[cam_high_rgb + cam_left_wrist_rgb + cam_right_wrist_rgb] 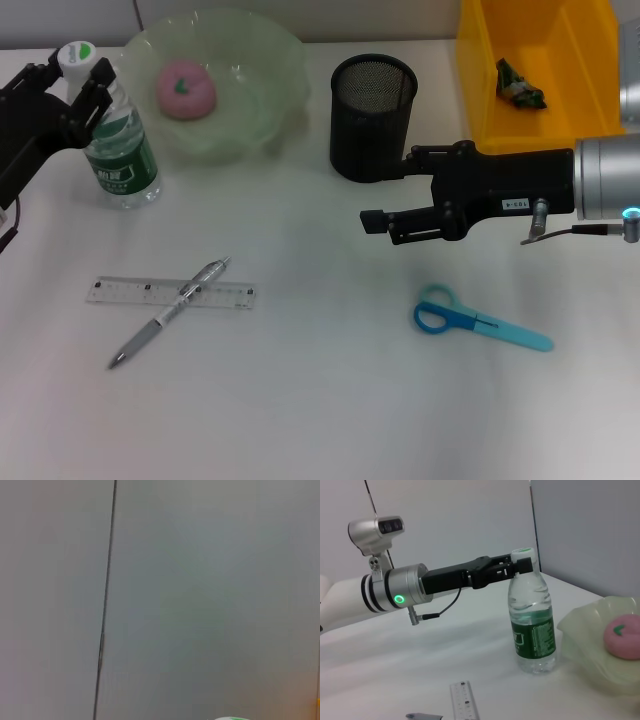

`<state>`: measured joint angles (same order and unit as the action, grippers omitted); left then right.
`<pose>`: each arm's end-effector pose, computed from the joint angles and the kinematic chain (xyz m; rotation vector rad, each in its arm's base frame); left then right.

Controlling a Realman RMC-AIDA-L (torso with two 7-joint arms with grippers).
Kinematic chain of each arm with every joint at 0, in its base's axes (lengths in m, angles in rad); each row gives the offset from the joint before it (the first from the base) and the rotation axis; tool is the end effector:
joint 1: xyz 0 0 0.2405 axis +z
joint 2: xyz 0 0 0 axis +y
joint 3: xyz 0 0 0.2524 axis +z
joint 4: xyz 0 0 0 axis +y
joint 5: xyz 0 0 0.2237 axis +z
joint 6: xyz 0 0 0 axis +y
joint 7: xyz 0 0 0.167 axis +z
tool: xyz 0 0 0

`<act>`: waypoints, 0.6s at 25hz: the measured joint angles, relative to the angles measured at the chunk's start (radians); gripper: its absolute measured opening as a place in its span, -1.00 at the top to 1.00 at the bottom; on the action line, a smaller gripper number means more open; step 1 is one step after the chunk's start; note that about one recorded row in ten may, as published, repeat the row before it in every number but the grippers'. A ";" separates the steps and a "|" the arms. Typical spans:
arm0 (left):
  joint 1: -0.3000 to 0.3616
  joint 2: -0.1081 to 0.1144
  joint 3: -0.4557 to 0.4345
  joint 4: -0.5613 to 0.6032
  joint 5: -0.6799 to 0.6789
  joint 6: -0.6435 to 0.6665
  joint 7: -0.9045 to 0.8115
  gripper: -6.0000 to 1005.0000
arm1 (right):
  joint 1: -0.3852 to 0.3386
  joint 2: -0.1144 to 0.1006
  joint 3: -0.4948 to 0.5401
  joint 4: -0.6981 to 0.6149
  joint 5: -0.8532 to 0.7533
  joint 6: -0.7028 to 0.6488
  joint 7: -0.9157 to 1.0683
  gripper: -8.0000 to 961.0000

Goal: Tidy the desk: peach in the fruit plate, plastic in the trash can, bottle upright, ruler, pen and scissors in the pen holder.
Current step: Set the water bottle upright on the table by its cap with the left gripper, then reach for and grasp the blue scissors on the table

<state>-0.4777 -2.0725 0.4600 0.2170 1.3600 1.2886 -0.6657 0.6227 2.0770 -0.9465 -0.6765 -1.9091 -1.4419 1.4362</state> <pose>-0.3182 0.3685 0.0061 -1.8711 -0.5260 -0.8721 0.2095 0.3733 -0.0456 -2.8586 0.4637 0.5957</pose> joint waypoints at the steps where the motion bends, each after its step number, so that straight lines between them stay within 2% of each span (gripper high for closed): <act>1: 0.000 0.000 0.000 0.000 0.000 0.000 0.000 0.00 | 0.000 0.000 0.000 0.000 0.000 0.000 0.000 -0.68; 5: 0.001 0.000 0.000 -0.002 0.000 0.000 0.000 -0.03 | 0.000 0.000 0.000 0.000 0.001 0.000 0.001 -0.68; 10: 0.003 0.001 0.000 -0.003 0.000 0.021 -0.005 -0.33 | 0.000 0.000 0.000 0.000 0.003 -0.001 0.001 -0.68; 11: 0.003 0.001 0.000 -0.003 0.000 0.021 -0.005 -0.33 | 0.000 0.000 0.000 0.000 0.003 -0.001 0.001 -0.68; 14: 0.010 0.004 0.000 0.006 -0.002 0.073 -0.038 -0.33 | 0.000 0.000 0.001 0.001 0.003 0.000 0.001 -0.68; 15: 0.025 0.008 -0.003 0.032 -0.012 0.153 -0.129 -0.32 | 0.000 0.000 0.004 0.001 0.003 0.000 0.001 -0.68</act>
<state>-0.4523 -2.0648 0.4566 0.2494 1.3476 1.4411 -0.7942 0.6227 2.0770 -0.9422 -0.6751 -1.9062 -1.4421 1.4374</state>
